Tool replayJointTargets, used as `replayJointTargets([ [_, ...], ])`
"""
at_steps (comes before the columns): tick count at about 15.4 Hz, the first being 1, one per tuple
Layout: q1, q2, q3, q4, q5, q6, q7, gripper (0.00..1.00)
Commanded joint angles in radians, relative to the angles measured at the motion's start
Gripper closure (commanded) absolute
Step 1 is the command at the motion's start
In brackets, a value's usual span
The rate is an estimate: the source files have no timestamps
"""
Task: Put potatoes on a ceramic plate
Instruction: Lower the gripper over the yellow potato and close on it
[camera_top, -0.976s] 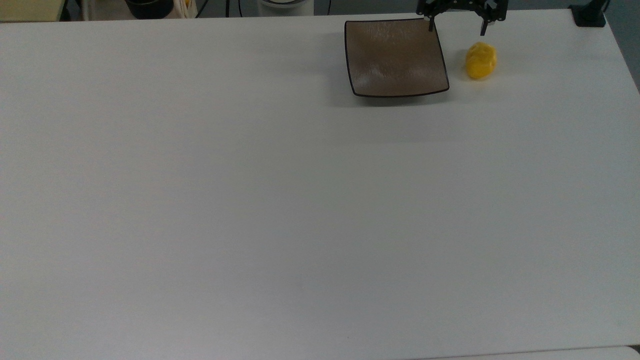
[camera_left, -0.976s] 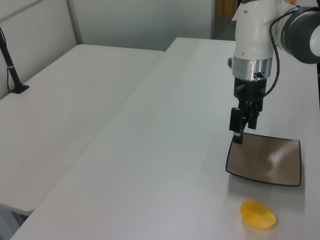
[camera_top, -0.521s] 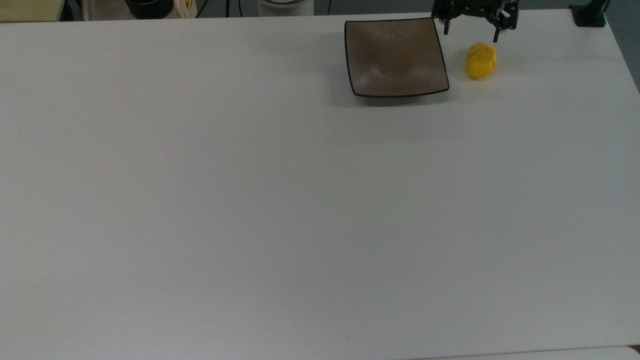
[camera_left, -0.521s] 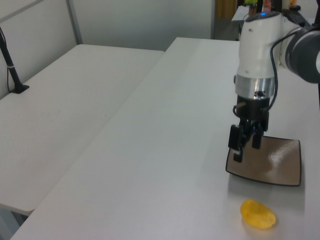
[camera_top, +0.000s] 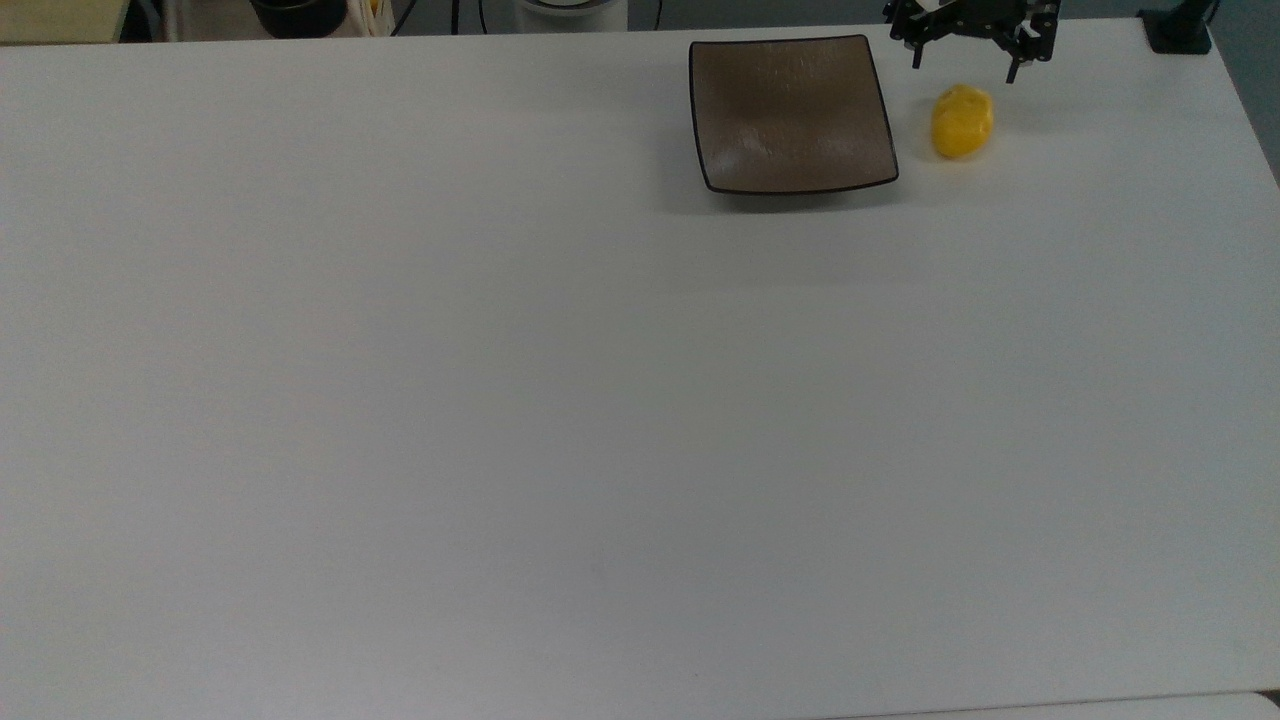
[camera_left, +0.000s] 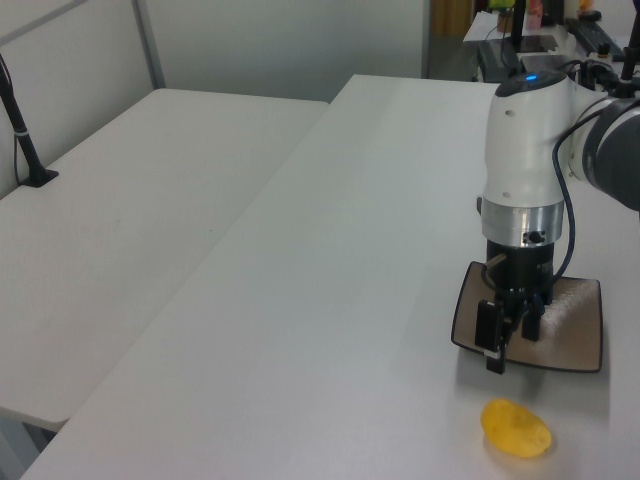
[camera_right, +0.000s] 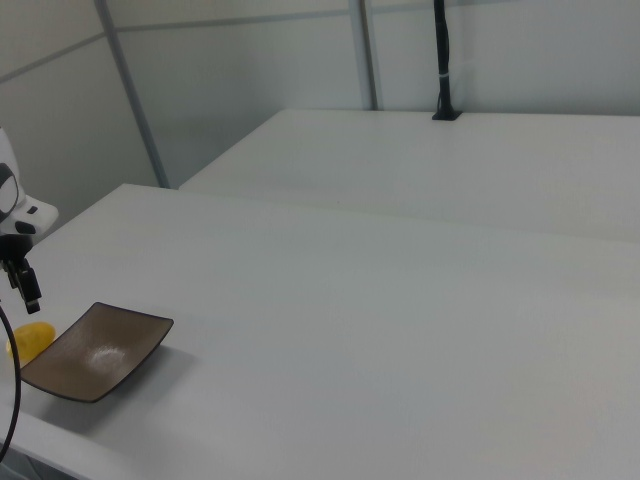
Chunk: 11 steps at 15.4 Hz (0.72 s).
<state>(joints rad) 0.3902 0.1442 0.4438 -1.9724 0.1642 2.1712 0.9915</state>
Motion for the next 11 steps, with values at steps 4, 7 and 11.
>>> replayJointTargets([
  [4, 0.055, 0.087, -0.004, -0.009, -0.026, 0.119, 0.072, 0.0],
  [7, 0.075, 0.13, -0.004, -0.008, -0.038, 0.147, 0.073, 0.0],
  [11, 0.078, 0.164, -0.004, -0.009, -0.104, 0.185, 0.134, 0.0],
])
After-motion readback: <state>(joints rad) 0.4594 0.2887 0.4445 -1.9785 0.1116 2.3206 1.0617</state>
